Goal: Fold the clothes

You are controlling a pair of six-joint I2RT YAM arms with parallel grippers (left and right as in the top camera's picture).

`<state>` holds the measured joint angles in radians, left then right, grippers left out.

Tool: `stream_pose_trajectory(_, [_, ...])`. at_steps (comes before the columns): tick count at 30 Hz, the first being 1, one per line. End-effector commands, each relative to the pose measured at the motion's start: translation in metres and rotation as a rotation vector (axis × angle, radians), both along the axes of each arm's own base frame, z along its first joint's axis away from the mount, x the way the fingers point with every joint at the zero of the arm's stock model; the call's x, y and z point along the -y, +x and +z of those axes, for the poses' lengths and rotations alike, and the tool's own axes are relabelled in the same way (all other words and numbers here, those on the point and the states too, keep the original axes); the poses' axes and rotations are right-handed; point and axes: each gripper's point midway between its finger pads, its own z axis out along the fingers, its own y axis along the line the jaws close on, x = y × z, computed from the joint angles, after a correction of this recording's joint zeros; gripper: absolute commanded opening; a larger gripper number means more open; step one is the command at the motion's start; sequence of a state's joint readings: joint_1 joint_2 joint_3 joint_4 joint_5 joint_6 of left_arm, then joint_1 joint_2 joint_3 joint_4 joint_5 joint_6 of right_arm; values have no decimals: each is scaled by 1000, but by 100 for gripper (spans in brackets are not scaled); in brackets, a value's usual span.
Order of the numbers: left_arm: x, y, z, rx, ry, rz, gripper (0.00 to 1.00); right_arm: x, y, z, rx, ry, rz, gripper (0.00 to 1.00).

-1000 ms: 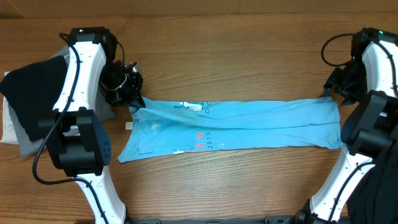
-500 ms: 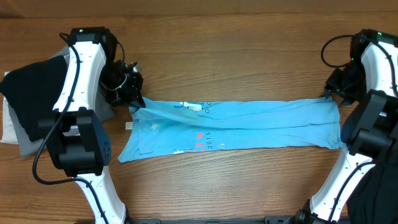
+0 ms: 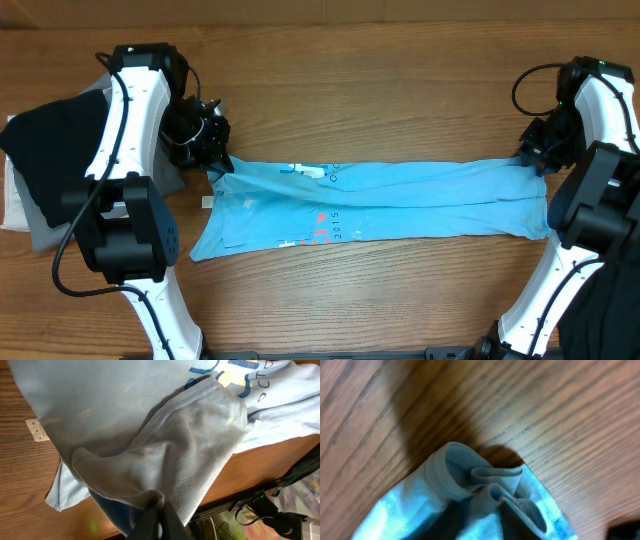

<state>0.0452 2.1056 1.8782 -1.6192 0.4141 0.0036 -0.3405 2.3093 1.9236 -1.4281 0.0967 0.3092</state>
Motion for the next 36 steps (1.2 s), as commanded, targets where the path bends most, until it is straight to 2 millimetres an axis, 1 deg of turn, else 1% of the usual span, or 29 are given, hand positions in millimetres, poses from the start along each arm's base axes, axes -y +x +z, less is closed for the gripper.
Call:
stream_pose_trajectory(1, [1, 0, 6, 29, 3, -25, 4, 2, -3, -4, -15, -8, -10, 8])
stream_pose_trajectory(2, [1, -1, 6, 28, 3, -25, 4, 2, -3, -3, -17, -7, -9, 4])
stream_pose_trajectory(5, [1, -1, 6, 28, 3, -26, 4, 2, -8, -2, -37, -9, -8, 4])
stream_pose_trajectory(7, [1, -2, 6, 22, 3, -26, 4, 5, -15, 0, -66, -28, -4, 4])
stream_pose_trajectory(10, [1, -8, 8, -1, 0, -33, 4, 9, -22, 6, -88, -21, -16, 4])
stream_pose_trajectory(14, [-1, -17, 10, -31, 8, -62, 4, 18, -33, 14, -112, -14, -48, 4])
stream_pose_trajectory(16, [-6, -19, 7, -37, 36, -69, 4, 24, -39, 17, -121, -9, -64, 4])
stream_pose_trajectory(21, [-6, -25, 2, -64, 39, -71, 4, 36, -59, 22, -172, -2, -93, 4])
stream_pose_trajectory(25, [-6, -35, -6, -113, 35, -72, 5, 39, -62, 23, -176, 3, -106, 4])
stream_pose_trajectory(30, [-5, -52, -17, -183, 29, -74, 5, 35, -60, 22, -172, 15, -103, 5])
stream_pose_trajectory(32, [-5, -56, -21, -200, 28, -74, 9, 32, -59, 23, -174, 15, -95, 6])
stream_pose_trajectory(34, [-5, -59, -24, -209, 27, -74, 13, 29, -59, 23, -178, 17, -89, 14])
stream_pose_trajectory(35, [-5, -60, -25, -215, 27, -74, 17, 28, -59, 23, -182, 18, -85, 16])
stream_pose_trajectory(36, [-5, -61, -26, -219, 26, -75, 18, 26, -59, 24, -187, 19, -81, 17])
